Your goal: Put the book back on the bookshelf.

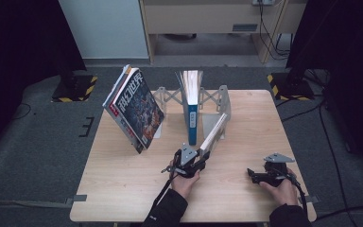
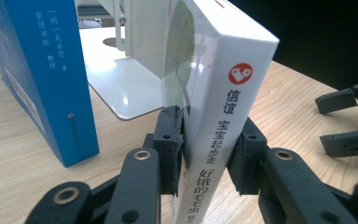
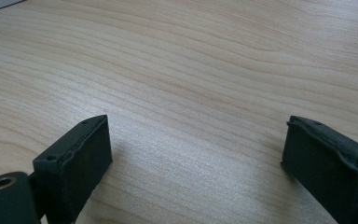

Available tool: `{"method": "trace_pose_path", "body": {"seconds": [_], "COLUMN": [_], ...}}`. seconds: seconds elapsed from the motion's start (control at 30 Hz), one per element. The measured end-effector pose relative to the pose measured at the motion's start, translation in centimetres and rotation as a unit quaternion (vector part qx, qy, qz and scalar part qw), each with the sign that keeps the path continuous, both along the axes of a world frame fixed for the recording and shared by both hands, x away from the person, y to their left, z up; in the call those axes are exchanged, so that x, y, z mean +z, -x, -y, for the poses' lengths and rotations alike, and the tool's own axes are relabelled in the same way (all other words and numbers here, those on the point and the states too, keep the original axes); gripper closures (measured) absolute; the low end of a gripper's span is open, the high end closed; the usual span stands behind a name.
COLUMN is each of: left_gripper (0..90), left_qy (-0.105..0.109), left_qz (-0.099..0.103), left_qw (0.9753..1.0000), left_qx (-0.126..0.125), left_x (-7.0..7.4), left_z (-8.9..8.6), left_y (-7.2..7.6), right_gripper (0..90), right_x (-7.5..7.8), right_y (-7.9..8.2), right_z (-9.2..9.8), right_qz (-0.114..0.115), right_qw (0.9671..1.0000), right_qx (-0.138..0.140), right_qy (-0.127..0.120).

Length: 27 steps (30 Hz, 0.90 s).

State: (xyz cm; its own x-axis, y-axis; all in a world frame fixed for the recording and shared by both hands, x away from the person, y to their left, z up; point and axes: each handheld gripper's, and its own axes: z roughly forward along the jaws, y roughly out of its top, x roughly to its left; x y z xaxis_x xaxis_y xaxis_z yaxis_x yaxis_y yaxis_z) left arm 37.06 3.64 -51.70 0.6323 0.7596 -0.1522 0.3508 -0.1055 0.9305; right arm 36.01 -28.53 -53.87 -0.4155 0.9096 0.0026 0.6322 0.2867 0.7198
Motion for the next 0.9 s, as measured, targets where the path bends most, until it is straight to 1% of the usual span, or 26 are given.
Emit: {"method": "trace_pose_path", "body": {"seconds": [0.13,0.2,0.27,0.33,0.43,0.53,0.73,0.8,0.87,0.9], "left_gripper": [67.5,66.6,65.1,64.3,63.1,62.1,60.4,59.4,58.4,57.7], "left_qy": [0.003,0.011,0.014,0.007,0.006,0.016,0.005,0.011,0.008,0.007], "left_qz": [-0.004,-0.008,-0.004,-0.004,-0.005,-0.007,-0.006,-0.008,-0.011,-0.008], "left_qw": [1.0,0.9999,0.9999,1.0,1.0,0.9998,1.0,0.9999,0.9999,0.9999], "left_qx": [-0.002,-0.002,-0.002,-0.003,-0.001,0.002,-0.002,-0.004,-0.007,-0.011], "left_x": [0.1,0.0,-0.1,-0.1,0.0,-0.1,0.2,0.1,0.0,-0.1], "left_z": [0.5,1.0,1.6,2.1,2.7,3.0,3.6,3.6,3.6,3.6], "left_y": [-0.3,-0.5,-0.7,-0.9,-1.3,-1.9,-3.1,-3.2,-3.1,-3.0], "right_gripper": [8.3,8.3,8.3,8.3,8.3,8.3,8.3,8.3,8.3,8.3], "right_x": [0.0,0.0,0.0,0.0,0.0,0.0,0.0,0.0,0.0,0.0], "right_y": [0.0,0.0,0.0,0.0,0.0,0.0,0.0,0.0,0.0,0.0], "right_z": [0.0,0.0,0.0,0.0,0.0,0.0,0.0,0.0,0.0,0.0], "right_qz": [0.0,0.0,0.0,0.0,0.0,0.0,0.0,0.0,0.0,0.0], "right_qw": [1.0,1.0,1.0,1.0,1.0,1.0,1.0,1.0,1.0,1.0], "right_qx": [0.0,0.0,0.0,0.0,0.0,-0.001,0.0,0.0,-0.001,0.0], "right_qy": [0.0,0.0,0.0,0.0,0.0,-0.001,0.0,0.0,0.0,0.0]}}
